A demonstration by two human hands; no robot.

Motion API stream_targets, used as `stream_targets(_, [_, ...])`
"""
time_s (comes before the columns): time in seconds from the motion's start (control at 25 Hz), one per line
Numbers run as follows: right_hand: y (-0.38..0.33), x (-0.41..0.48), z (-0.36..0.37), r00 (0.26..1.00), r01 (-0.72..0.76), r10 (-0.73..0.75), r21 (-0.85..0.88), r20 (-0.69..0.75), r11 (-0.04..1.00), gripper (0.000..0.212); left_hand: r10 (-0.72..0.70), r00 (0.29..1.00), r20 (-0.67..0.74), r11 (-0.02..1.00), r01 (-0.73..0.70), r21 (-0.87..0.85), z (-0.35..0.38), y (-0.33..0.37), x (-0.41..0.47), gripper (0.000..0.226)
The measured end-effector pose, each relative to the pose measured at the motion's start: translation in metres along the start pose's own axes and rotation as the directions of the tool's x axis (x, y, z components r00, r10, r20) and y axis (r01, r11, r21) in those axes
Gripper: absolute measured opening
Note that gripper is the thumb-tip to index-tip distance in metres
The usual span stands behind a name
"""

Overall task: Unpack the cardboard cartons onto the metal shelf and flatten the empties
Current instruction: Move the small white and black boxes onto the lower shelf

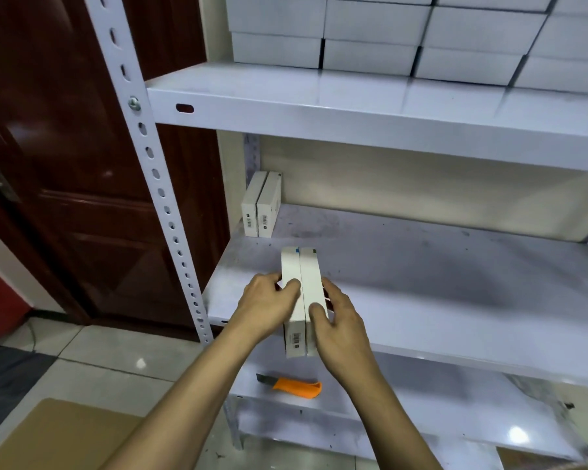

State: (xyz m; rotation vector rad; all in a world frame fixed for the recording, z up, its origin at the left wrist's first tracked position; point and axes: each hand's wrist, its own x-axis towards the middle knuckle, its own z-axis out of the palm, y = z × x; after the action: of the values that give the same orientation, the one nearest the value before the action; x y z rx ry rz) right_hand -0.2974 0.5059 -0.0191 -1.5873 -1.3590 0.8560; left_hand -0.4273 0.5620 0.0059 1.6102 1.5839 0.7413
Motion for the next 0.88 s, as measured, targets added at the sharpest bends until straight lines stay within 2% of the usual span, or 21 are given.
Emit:
stream_targets(0.08, [-0.001, 0.002, 0.008, 1.000, -0.001, 0.002, 0.030, -0.017, 1.000, 0.048, 0.026, 0.999, 0.028, 0.999, -0.024, -0.048, -0.004, -0.002, 0.000, 0.012])
stream_targets(0.2, [-0.004, 0.003, 0.017, 0.998, -0.033, 0.038, 0.111, -0.046, 0.993, 0.037, 0.033, 0.999, 0.042, 0.981, -0.024, -0.191, -0.013, -0.016, -0.002, 0.032])
stream_targets(0.36, [-0.003, 0.005, 0.024, 0.991, -0.055, 0.078, 0.205, -0.106, 0.977, 0.027, 0.123, 0.991, 0.054, 0.939, -0.098, -0.330, -0.016, -0.037, -0.001, 0.038])
stream_targets(0.48, [0.000, 0.005, 0.030, 0.983, -0.046, 0.083, 0.225, -0.161, 0.973, 0.030, 0.227, 0.974, -0.016, 0.936, -0.223, -0.271, -0.014, -0.043, -0.003, 0.038])
stream_targets(0.56, [0.000, 0.005, 0.033, 0.980, -0.043, 0.079, 0.195, -0.182, 0.980, 0.033, 0.298, 0.951, -0.081, 0.922, -0.308, -0.233, -0.011, -0.046, -0.001, 0.031])
stream_targets(0.68, [0.001, 0.012, 0.034, 0.978, -0.033, 0.077, 0.221, -0.195, 0.975, 0.035, 0.377, 0.921, -0.094, 0.906, -0.388, -0.167, -0.012, -0.048, 0.008, 0.020])
stream_targets(0.88, [0.001, 0.037, 0.028, 0.981, -0.010, 0.046, 0.187, -0.186, 0.982, 0.033, 0.409, 0.911, -0.057, 0.912, -0.408, 0.032, -0.012, -0.041, 0.033, 0.018])
